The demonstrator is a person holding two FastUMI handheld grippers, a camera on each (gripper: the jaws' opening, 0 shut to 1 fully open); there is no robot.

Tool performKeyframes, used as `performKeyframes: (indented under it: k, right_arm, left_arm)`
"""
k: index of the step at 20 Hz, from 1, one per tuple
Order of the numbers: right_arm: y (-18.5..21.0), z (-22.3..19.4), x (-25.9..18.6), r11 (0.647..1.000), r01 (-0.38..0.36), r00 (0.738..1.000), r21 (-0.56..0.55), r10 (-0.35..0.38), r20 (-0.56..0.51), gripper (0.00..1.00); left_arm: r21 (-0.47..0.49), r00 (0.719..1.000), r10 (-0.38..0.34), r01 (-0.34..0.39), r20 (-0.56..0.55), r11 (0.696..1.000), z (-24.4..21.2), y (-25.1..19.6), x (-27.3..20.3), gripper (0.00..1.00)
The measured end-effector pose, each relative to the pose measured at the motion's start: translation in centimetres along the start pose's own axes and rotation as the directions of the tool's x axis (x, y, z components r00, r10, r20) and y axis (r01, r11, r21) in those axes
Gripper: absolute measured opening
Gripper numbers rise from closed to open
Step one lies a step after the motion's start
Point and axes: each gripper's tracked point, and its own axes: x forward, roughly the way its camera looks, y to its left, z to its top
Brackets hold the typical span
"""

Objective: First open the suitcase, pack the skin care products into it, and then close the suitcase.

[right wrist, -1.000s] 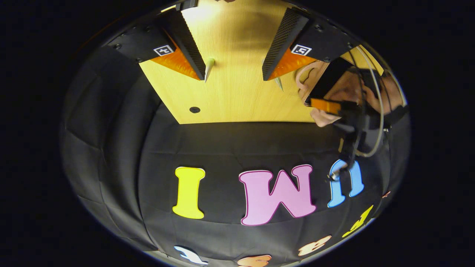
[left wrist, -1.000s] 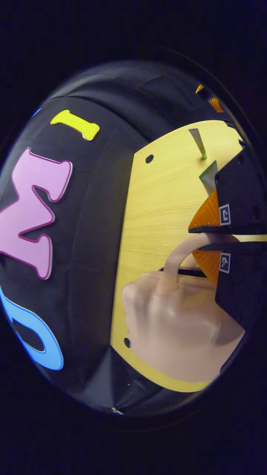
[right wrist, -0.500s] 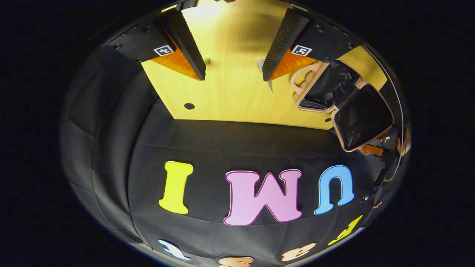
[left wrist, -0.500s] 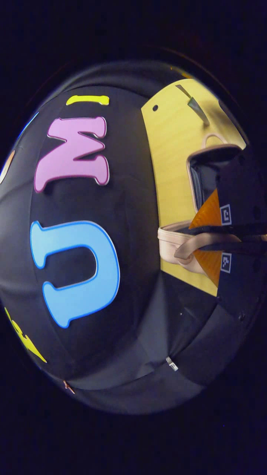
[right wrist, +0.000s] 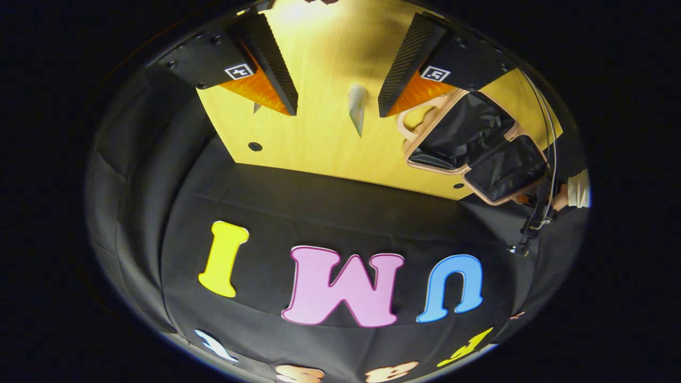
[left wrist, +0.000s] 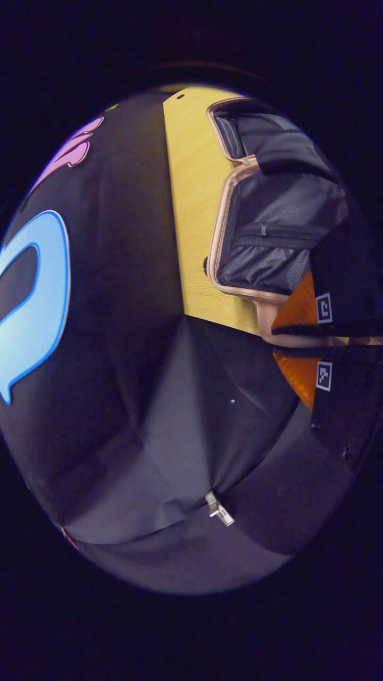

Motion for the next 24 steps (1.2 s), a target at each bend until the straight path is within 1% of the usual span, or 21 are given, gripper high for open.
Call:
performKeyframes:
  k: [2, 4, 5, 6, 7, 8, 9, 10, 12, 13, 15, 17, 20, 22, 24]
  right_arm:
    - [0.9, -0.8, 0.4, 1.0, -0.005, 1.0, 0.01, 0.005, -0.007, 0.96]
    - [1.5, -1.4, 0.3, 1.0, -0.01, 1.0, 0.002, 0.01, -0.011, 0.97]
    - [1.4, -1.2, 0.2, 1.0, -0.002, 1.0, -0.009, 0.002, 0.005, 0.97]
    - [1.1, -1.0, 0.2, 1.0, 0.01, 1.0, -0.003, -0.01, 0.013, 0.98]
    - [0.7, -1.2, 0.2, 1.0, 0.023, 1.0, 0.017, -0.023, 0.013, 0.97]
    - [0.3, -1.6, 0.1, 0.998, 0.038, 0.999, 0.041, -0.038, 0.008, 0.97]
    - [-0.5, -1.8, 0.1, 0.997, 0.053, 0.999, 0.06, -0.053, 0.005, 0.97]
    - [-1.3, -1.5, -0.1, 0.995, 0.073, 0.997, 0.075, -0.074, 0.012, 0.97]
    - [-3.1, -1.1, -0.3, 0.989, 0.109, 0.993, 0.099, -0.112, 0.026, 0.96]
    - [-4.1, -1.1, -0.3, 0.986, 0.13, 0.99, 0.106, -0.134, 0.031, 0.96]
    - [-6.3, -1.3, -0.4, 0.975, 0.174, 0.984, 0.134, -0.179, 0.023, 0.96]
    - [-7.6, -1.3, -0.2, 0.968, 0.191, 0.98, 0.163, -0.197, 0.022, 0.96]
    - [-8.9, -2.0, -0.1, 0.967, 0.194, 0.98, 0.166, -0.198, 0.005, 0.96]
    - [-9.4, -2.5, 0.2, 0.966, 0.188, 0.982, 0.175, -0.19, -0.004, 0.96]
    - [-9.9, -3.0, 0.7, 0.964, 0.181, 0.983, 0.193, -0.182, -0.013, 0.96]
  left_arm:
    - [-0.038, 0.997, -0.033, 0.03, -0.066, 0.999, -3.0, -0.6, 2.6, 0.12]
    - [-0.073, 0.993, -0.065, 0.058, -0.1, 0.996, -4.5, -1.2, 4.1, 0.12]
    - [-0.077, 0.992, -0.059, 0.051, -0.108, 0.996, -4.8, -1.4, 4.6, 0.12]
    - [-0.07, 0.995, -0.048, 0.042, -0.088, 0.997, -4.5, -0.9, 4.8, 0.12]
    - [-0.042, 0.997, -0.001, -0.003, -0.082, 0.999, -4.3, 0.1, 5.0, 0.14]
    - [-0.005, 0.996, 0.044, -0.045, -0.083, 0.999, -4.5, 1.2, 4.2, 0.34]
    - [0.022, 0.995, 0.062, -0.06, -0.079, 0.998, -4.2, 1.7, 3.0, 0.45]
    - [0.043, 0.995, 0.082, -0.08, -0.058, 0.996, -3.8, 1.8, 1.9, 0.53]
    - [0.039, 0.995, 0.093, -0.094, 0.034, 0.995, -1.9, 0.7, -1.6, 0.95]
    - [0.021, 0.993, 0.086, -0.088, 0.08, 0.996, -0.7, -0.5, -3.9, 0.97]
    - [-0.019, 0.985, 0.034, -0.031, 0.171, 0.999, 1.6, -4.6, -8.2, 0.98]
    - [-0.038, 0.965, -0.01, 0.021, 0.263, 0.999, 4.2, -8.1, -13.2, 0.98]
    - [-0.043, 0.926, -0.07, 0.092, 0.371, 0.995, 7.6, -13.6, -20.0, 0.98]
    - [-0.075, 0.9, -0.13, 0.177, 0.416, 0.981, 8.9, -18.3, -23.7, 0.97]
    - [-0.104, 0.866, -0.205, 0.281, 0.456, 0.954, 9.5, -24.7, -27.7, 0.98]
